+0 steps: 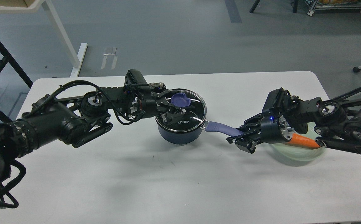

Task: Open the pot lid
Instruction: 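Grasp the blue knob of the glass lid with the left gripper, then lift the glass lid off the pan with the left gripper, then lower the lid onto the table beside the pan and release it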

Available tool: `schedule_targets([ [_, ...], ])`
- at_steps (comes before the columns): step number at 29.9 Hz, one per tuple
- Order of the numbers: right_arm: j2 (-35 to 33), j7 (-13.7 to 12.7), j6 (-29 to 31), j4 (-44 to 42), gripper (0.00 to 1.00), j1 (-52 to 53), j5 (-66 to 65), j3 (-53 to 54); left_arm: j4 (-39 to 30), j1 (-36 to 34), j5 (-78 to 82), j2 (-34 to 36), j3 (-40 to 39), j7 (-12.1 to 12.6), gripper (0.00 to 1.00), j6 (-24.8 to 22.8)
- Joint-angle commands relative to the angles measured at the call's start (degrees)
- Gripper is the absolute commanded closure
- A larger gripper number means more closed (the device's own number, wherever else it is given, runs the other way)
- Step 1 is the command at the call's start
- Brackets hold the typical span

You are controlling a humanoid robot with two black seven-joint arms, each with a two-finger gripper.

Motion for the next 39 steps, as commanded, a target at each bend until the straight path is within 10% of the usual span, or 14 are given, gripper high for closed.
schedule_targets([
  [1,-0.1,0.0,0.0,0.0,0.63,0.0,0.0,0.0,-1.3,-0.7,0.0,1.2,-0.1,0.0,0.71,0.4],
  [13,-0.4,0.0,0.0,0.1,0.63,0.1,0.0,0.0,-14.4,-5.6,-3.0,24.1,-0.1,0.0,0.69,0.4],
  [22,-0.5,0.0,0.0,0.0,0.63,0.1,0.0,0.0,-18.6,6.5,-3.0,39.8,1.4,0.0,0.69,8.8],
  [39,-0.8,0.0,0.0,0.0,0.63,0.0,0.0,0.0,-8.0,22.1,-3.3,35.3,1.5,0.0,0.67,19.1],
])
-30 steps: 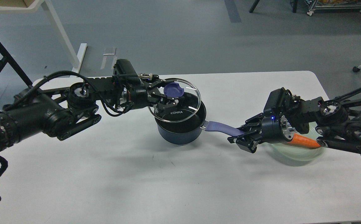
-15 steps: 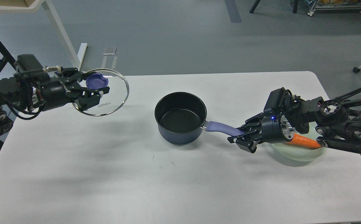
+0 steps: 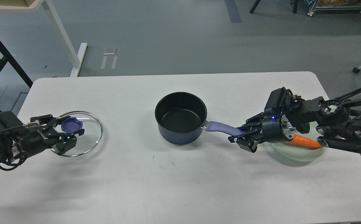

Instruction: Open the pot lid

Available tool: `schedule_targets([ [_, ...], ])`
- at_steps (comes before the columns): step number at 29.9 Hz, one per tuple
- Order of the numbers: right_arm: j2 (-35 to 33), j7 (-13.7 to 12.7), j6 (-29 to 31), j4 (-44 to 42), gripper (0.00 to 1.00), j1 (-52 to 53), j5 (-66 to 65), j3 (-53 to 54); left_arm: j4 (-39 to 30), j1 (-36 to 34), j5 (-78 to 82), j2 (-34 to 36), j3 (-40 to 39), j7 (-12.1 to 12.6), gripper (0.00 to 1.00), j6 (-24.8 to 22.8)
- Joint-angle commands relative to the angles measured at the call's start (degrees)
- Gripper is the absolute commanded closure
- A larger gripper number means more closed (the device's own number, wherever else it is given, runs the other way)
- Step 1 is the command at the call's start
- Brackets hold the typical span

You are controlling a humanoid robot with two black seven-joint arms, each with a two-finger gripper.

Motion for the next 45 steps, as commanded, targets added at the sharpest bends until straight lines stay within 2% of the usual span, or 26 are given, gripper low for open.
schedule_targets([
  [1,0.0,0.0,-0.1,0.0,0.63,0.0,0.0,0.0,0.9,1.2,0.0,-1.1,0.0,0.0,0.66,0.2],
  [4,0.0,0.0,0.0,0.0,0.63,0.0,0.0,0.0,0.9,1.5,0.0,-1.4,0.0,0.0,0.62,0.2],
  [8,0.0,0.0,-0.1,0.0,0.63,0.0,0.0,0.0,1.4,2.4,-0.2,-1.7,-0.1,0.0,0.46,0.2],
  [14,0.0,0.0,-0.1,0.0,0.63,-0.4,0.0,0.0,2.4,3.4,-1.7,-2.5,0.0,0.0,0.4,0.2],
  [22,0.0,0.0,-0.4,0.0,0.63,-0.4,0.0,0.0,2.0,3.2,-2.7,-2.5,0.0,0.0,0.04,0.0],
  [26,0.0,0.0,-0.4,0.0,0.63,-0.4,0.0,0.0,0.8,2.7,-3.2,-2.0,-0.1,0.0,0.01,-0.4],
  [29,-0.1,0.0,-0.4,0.0,0.63,-0.4,0.0,0.0,-2.9,1.8,-6.7,-0.5,-1.0,0.0,0.01,-1.6],
  [31,-0.1,0.0,-0.4,0.0,0.62,-0.4,0.0,0.0,-7.2,-1.0,-13.1,2.6,-1.0,0.0,0.01,-4.9],
  [34,-0.1,0.0,-0.4,0.0,0.62,-0.4,0.0,0.0,-12.2,-7.6,-26.7,6.0,-1.2,0.0,0.01,-14.7],
  [39,0.0,0.0,-0.4,0.0,0.62,-0.4,0.0,0.1,-12.0,-14.0,-60.3,5.8,-3.6,0.0,0.01,-29.9],
  [42,-0.1,0.0,-0.4,0.0,0.62,-0.4,0.0,0.0,-11.2,-14.5,-76.0,5.1,-3.7,0.0,0.01,-33.7],
  [45,0.1,0.0,-0.4,-0.1,0.62,-0.5,0.0,0.1,-10.6,-14.5,-86.6,1.9,-3.7,0.0,0.01,-33.4],
])
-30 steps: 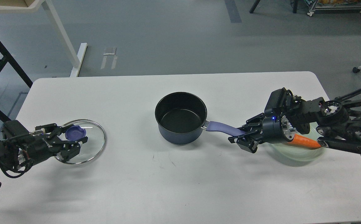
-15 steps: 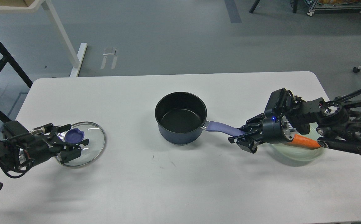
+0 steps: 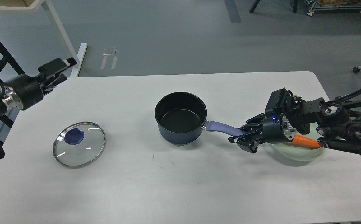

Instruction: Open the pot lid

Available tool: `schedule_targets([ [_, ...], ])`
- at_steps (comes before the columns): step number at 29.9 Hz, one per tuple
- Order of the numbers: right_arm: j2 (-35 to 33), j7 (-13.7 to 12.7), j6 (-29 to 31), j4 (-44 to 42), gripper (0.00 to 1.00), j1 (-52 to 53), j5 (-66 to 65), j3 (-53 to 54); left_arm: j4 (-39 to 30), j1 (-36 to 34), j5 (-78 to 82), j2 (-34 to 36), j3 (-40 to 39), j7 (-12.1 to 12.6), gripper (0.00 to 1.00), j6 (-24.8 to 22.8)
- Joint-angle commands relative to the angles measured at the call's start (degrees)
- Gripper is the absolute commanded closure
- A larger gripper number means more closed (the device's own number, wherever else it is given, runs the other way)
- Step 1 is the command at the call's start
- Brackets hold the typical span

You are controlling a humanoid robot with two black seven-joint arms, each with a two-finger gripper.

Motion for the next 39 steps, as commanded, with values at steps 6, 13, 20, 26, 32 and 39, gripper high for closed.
schedule_targets([
  [6,0.2,0.0,-0.1,-0.1,0.58,-0.1,0.0,0.0,12.8,1.3,-23.1,-14.9,-5.1,0.0,0.01,-3.6],
  [13,0.0,0.0,0.0,0.4,0.38,-0.1,0.7,0.0,21.7,2.6,-25.2,-21.0,-10.1,0.0,0.01,-12.8],
  [20,-4.7,0.0,0.1,3.5,0.01,2.9,4.8,0.8,21.7,2.6,-25.2,-21.0,-10.2,0.0,0.01,-14.1],
  [26,-14.8,0.0,0.1,10.5,0.01,5.8,16.3,7.3,21.6,3.3,-25.2,-21.0,-10.2,0.0,0.01,-14.2],
  [32,-22.1,0.0,0.0,12.6,0.01,2.0,38.0,16.6,21.1,4.3,-25.2,-21.3,-10.3,0.0,0.01,-14.5],
  [39,-21.9,0.0,-4.1,8.6,0.01,-11.7,58.8,31.0,21.1,5.1,-25.3,-21.6,-10.4,0.0,0.01,-15.6],
])
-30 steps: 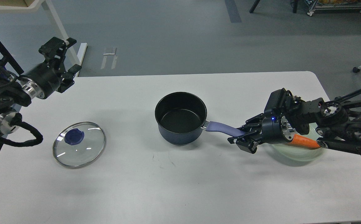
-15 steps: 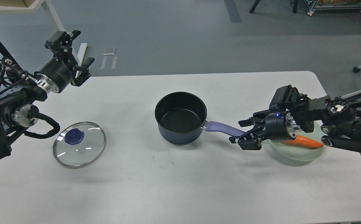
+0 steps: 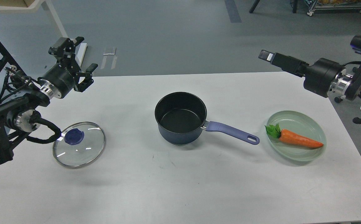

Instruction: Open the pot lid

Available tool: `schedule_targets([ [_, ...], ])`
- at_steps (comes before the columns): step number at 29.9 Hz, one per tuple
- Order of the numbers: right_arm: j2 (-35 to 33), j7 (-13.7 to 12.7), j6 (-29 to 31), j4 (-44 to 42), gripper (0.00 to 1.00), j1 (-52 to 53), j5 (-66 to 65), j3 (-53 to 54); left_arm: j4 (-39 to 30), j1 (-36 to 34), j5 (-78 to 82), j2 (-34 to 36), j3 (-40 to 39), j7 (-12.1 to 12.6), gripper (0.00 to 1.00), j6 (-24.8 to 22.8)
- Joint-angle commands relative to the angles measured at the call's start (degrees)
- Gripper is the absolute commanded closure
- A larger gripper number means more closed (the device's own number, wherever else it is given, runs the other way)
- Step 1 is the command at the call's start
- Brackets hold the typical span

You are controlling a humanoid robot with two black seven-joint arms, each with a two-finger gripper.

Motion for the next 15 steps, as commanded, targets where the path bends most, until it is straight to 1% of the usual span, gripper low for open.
schedule_targets([
  [1,1.3,0.0,-3.6,-2.6,0.01,-8.4,8.2,7.7,0.1,0.3,-0.1,-0.2,0.0,0.0,0.01,-0.2],
  [3,3.8,0.0,-4.9,-4.9,0.01,-13.6,12.6,11.7,0.2,0.7,-0.3,-0.9,-0.1,0.0,0.01,-0.2],
  [9,10.6,0.0,-4.7,-10.5,0.01,-24.2,25.9,24.3,0.4,2.3,-0.4,-2.6,-2.6,0.0,0.01,0.0],
  [13,13.6,0.0,-3.8,-11.6,0.0,-29.4,30.2,30.5,0.4,3.5,-0.4,-3.3,-3.4,0.0,0.01,0.0],
  [15,13.9,0.0,-1.2,-11.9,0.0,-30.7,30.4,31.4,0.4,3.9,-0.4,-3.5,-4.0,0.0,0.01,-0.1],
])
